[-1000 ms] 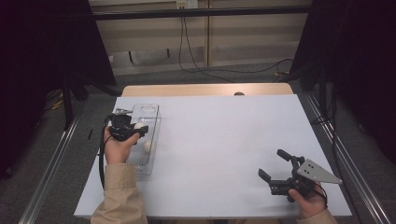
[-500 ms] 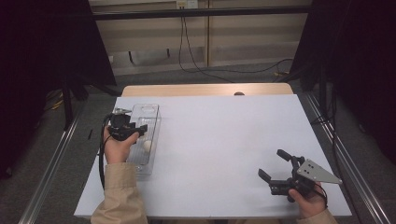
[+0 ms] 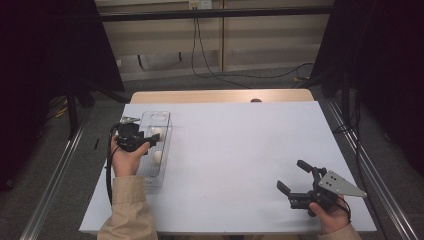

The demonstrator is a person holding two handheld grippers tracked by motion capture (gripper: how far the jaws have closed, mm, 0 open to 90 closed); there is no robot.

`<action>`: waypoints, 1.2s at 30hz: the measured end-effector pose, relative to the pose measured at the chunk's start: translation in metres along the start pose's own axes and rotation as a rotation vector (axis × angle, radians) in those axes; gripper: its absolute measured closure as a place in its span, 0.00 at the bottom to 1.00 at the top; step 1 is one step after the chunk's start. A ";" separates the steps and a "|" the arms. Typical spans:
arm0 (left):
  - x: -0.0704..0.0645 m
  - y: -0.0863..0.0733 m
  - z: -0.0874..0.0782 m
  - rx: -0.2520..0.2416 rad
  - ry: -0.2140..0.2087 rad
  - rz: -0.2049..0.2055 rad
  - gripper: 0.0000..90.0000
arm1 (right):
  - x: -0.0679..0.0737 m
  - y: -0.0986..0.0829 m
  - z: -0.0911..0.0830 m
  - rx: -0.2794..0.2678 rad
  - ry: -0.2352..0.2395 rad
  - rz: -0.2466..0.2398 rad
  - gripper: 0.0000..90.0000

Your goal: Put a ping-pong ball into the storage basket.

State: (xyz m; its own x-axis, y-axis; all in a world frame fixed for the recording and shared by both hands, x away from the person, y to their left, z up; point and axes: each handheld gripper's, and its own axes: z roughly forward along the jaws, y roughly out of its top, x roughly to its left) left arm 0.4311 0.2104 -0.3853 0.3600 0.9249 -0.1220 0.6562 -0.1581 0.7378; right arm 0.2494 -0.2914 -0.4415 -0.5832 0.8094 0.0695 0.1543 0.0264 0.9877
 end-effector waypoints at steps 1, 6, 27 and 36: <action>-0.001 0.000 -0.001 -0.003 -0.003 0.002 0.40 | 0.000 0.000 0.000 0.000 0.000 0.000 0.02; -0.006 0.001 -0.003 -0.017 -0.010 -0.001 0.34 | 0.000 0.000 -0.001 -0.001 0.000 0.002 0.02; -0.013 -0.006 -0.015 -0.073 -0.055 0.004 0.21 | 0.000 0.000 0.000 0.002 -0.003 0.002 0.02; -0.016 -0.010 -0.018 -0.105 -0.073 0.015 0.16 | 0.001 0.000 0.000 0.003 -0.001 0.000 0.02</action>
State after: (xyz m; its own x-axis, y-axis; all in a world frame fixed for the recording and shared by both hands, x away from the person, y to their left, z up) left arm 0.4071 0.2039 -0.3785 0.4196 0.8943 -0.1558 0.5785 -0.1312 0.8051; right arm 0.2488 -0.2911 -0.4414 -0.5824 0.8099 0.0698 0.1572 0.0279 0.9872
